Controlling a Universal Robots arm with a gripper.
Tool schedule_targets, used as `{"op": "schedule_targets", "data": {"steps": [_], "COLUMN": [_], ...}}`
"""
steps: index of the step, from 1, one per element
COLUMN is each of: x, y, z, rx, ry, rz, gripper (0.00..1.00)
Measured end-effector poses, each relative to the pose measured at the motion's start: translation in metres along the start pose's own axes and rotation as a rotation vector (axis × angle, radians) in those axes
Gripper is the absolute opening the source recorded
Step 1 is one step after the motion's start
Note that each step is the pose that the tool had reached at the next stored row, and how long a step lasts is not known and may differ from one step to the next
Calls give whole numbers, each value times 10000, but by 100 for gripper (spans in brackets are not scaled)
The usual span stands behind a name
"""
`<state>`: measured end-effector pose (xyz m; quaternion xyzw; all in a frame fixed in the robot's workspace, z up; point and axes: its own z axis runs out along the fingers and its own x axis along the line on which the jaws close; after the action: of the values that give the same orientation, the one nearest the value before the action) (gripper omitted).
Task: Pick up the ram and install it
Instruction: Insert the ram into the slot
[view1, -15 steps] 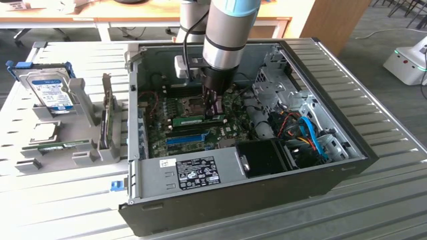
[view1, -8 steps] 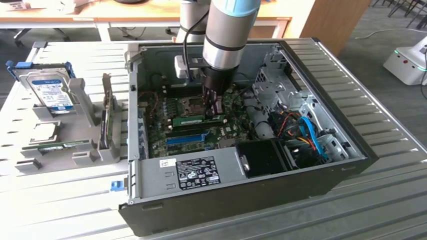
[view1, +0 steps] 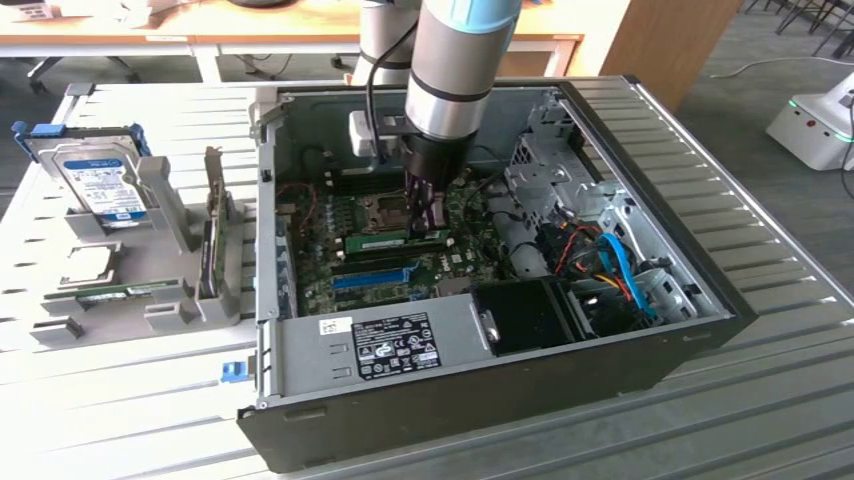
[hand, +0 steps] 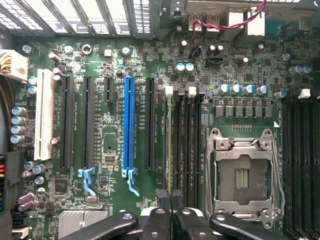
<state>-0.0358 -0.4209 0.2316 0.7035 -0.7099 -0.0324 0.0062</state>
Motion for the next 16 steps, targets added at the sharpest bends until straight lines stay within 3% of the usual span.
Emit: {"op": "schedule_targets", "data": {"steps": [16], "x": [0], "y": [-2], "z": [25], "rx": [0], "ry": [-2], "rz": [0], "gripper": [12]}}
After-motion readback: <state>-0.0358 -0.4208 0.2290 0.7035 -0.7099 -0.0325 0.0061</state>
